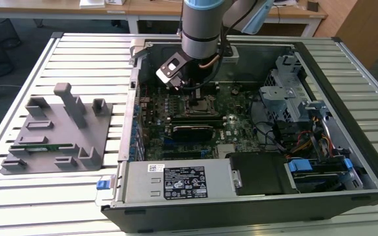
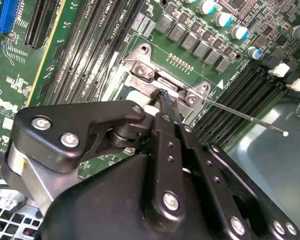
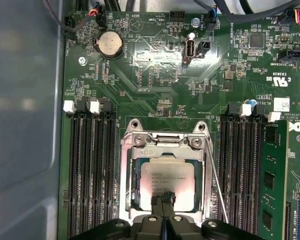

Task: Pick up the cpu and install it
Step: 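Close the cpu cover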

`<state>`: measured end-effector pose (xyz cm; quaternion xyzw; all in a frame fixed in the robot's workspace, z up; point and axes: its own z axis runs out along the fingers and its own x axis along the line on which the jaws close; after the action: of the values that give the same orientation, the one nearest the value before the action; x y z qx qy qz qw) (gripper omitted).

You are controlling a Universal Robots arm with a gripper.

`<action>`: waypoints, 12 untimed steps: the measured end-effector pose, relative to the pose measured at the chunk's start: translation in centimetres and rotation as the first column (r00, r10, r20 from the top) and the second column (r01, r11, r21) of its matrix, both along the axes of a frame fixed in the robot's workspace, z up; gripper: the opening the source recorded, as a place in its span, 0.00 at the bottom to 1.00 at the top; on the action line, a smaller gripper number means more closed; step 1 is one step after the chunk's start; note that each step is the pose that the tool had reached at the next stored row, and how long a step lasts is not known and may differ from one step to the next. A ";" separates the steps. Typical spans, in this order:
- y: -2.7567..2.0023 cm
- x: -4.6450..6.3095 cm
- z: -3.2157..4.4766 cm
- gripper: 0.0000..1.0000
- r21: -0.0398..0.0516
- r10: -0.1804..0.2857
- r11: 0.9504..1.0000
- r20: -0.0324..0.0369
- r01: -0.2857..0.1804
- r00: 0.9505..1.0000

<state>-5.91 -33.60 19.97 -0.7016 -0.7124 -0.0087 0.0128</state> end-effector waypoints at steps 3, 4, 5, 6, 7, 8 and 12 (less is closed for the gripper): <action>0.01 0.2 -0.08 0.11 0.000 0.000 1.000 0.000 0.000 1.000; 0.00 0.4 -0.08 0.11 0.000 0.000 1.000 0.000 0.000 1.000; 0.00 0.6 -0.07 0.11 0.000 0.000 1.000 0.000 0.000 1.000; -0.01 0.7 -0.07 0.11 0.000 0.000 1.000 0.000 0.000 1.000; -0.01 0.8 -0.08 0.11 0.000 0.000 1.000 0.000 0.000 1.000; 0.00 0.8 -0.06 0.11 0.000 0.000 1.000 0.000 0.000 1.000; 0.00 0.8 0.56 0.11 0.000 0.000 1.000 0.000 0.000 1.000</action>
<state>-5.12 -33.59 20.53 -0.7016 -0.7124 -0.0089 0.0128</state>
